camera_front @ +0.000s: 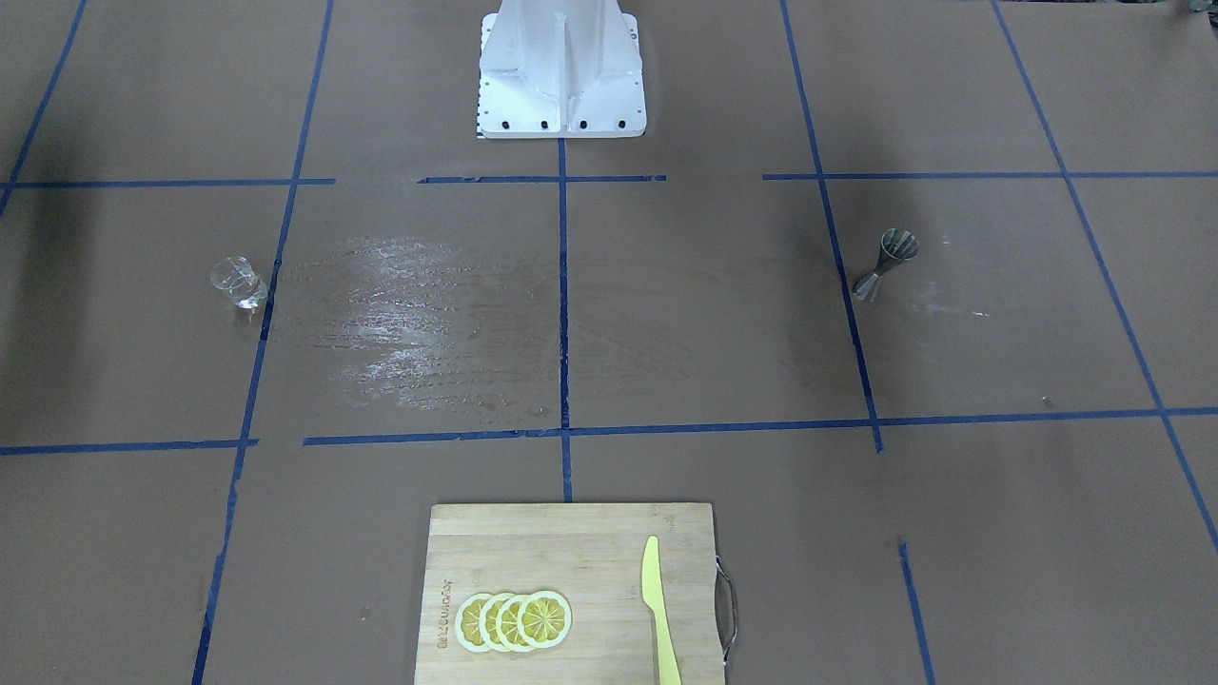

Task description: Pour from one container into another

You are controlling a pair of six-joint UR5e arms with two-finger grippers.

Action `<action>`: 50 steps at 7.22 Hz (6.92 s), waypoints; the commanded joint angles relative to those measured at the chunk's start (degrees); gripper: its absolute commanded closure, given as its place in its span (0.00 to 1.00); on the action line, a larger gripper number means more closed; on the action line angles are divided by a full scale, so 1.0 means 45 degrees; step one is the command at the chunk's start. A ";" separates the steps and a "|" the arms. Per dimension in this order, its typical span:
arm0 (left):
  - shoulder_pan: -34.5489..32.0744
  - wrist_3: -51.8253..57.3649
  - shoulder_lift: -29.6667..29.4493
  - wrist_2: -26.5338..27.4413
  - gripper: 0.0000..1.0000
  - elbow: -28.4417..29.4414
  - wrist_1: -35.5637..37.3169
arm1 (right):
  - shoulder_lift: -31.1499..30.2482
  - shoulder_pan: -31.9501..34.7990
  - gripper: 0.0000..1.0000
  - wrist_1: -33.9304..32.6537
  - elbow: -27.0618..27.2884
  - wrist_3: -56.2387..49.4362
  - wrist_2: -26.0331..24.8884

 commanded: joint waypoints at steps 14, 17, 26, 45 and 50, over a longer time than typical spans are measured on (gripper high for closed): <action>1.1244 -1.2007 0.1123 1.2157 0.04 -0.2468 -1.2371 | 0.0039 0.0000 0.00 0.0016 0.0103 -0.0011 0.0402; 1.4180 -1.4113 0.2275 1.6297 0.01 -0.2742 -1.2410 | 0.0039 0.0000 0.00 0.0015 0.0084 -0.0031 0.0403; 1.7570 -1.6657 0.2748 2.1347 0.01 -0.1630 -1.2156 | 0.0117 0.0000 0.00 0.0015 0.0103 -0.0050 0.0403; 1.8586 -1.7694 0.0970 2.4144 0.18 0.1496 -1.2371 | 0.0156 0.0000 0.00 0.0016 0.0221 -0.0089 0.0422; 1.8840 -1.7694 0.0950 2.4144 0.45 0.1496 -1.2371 | 0.0156 0.0000 0.00 0.0015 0.0221 -0.0089 0.0422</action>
